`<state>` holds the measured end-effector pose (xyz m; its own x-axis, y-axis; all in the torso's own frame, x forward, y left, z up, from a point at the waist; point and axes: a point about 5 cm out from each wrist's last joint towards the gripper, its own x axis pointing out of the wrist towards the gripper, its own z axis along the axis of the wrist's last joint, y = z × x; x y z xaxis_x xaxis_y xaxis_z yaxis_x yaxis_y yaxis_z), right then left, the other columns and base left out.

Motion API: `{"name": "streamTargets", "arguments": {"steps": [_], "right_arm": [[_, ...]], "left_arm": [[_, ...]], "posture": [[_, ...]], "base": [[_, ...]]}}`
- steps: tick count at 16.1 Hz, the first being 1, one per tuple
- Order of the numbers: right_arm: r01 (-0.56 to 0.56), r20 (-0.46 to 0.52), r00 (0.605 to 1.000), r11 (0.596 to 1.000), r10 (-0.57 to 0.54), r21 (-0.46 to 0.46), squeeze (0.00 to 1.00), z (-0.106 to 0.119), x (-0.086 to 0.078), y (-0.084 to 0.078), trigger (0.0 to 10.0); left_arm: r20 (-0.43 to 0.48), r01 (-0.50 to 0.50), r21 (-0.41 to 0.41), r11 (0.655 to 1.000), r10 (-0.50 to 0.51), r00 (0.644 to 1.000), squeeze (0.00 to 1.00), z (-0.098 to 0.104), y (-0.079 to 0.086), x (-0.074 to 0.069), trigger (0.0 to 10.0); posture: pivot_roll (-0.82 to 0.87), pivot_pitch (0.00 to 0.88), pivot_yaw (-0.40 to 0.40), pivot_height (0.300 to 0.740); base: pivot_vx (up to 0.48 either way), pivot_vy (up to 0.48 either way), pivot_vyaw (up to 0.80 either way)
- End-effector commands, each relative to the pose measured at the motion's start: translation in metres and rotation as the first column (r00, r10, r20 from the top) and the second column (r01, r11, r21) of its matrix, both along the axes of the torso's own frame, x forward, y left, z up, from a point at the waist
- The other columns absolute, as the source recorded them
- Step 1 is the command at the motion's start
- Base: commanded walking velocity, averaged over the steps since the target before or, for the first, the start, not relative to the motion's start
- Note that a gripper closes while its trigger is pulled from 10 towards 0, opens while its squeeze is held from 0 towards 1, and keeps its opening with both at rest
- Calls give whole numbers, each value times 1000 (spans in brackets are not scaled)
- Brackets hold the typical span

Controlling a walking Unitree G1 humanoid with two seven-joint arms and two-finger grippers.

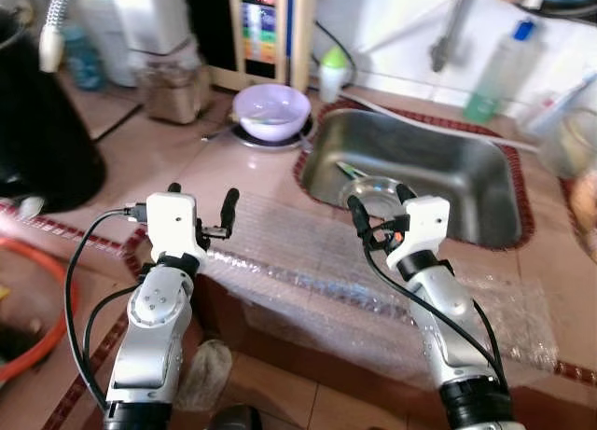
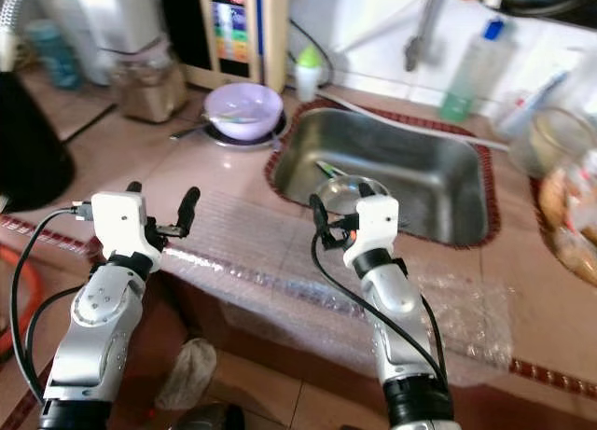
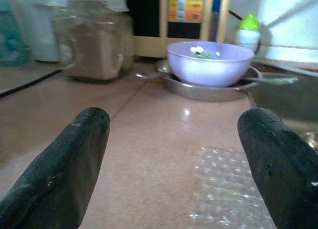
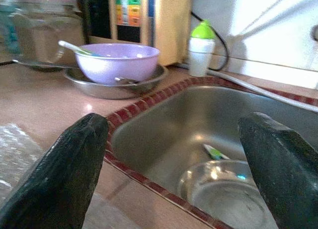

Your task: Kitchen organization

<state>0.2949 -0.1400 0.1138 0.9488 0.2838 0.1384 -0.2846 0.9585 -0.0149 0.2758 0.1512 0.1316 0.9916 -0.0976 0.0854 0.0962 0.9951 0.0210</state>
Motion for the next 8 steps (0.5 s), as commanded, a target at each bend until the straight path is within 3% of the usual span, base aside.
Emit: {"name": "streamTargets", "arguments": {"steps": [1,3,4,5,6,8], "right_arm": [[17,-3,1000,1000,-17,-4,1000,4,1,-4,10000],[36,-14,999,999,-36,4,1000,7,1,-6,10000],[37,-14,999,999,-37,7,906,7,1,-6,10000],[38,-13,999,999,-38,9,357,7,1,-6,10000],[39,-27,999,999,-39,15,0,7,2,-4,10000],[38,-34,999,999,-38,14,0,7,1,-2,10000]], "left_arm": [[24,18,-11,1000,-17,1000,0,8,-3,0,10000],[21,21,-8,1000,-21,1000,0,8,-3,0,10000],[19,22,-9,1000,-22,1000,0,8,-3,0,10000],[19,23,-9,1000,-23,1000,0,8,-3,0,10000],[20,36,-14,999,-36,999,0,9,-6,0,10000],[21,45,-17,999,-44,999,0,10,-7,0,10000]], "posture": [[18,0,16,740],[19,0,17,740],[21,0,17,740],[21,0,17,740],[21,0,18,740],[21,0,20,740]], "base": [[0,0,0],[0,0,0],[0,0,0],[0,0,0],[0,0,0],[0,0,-225]]}}
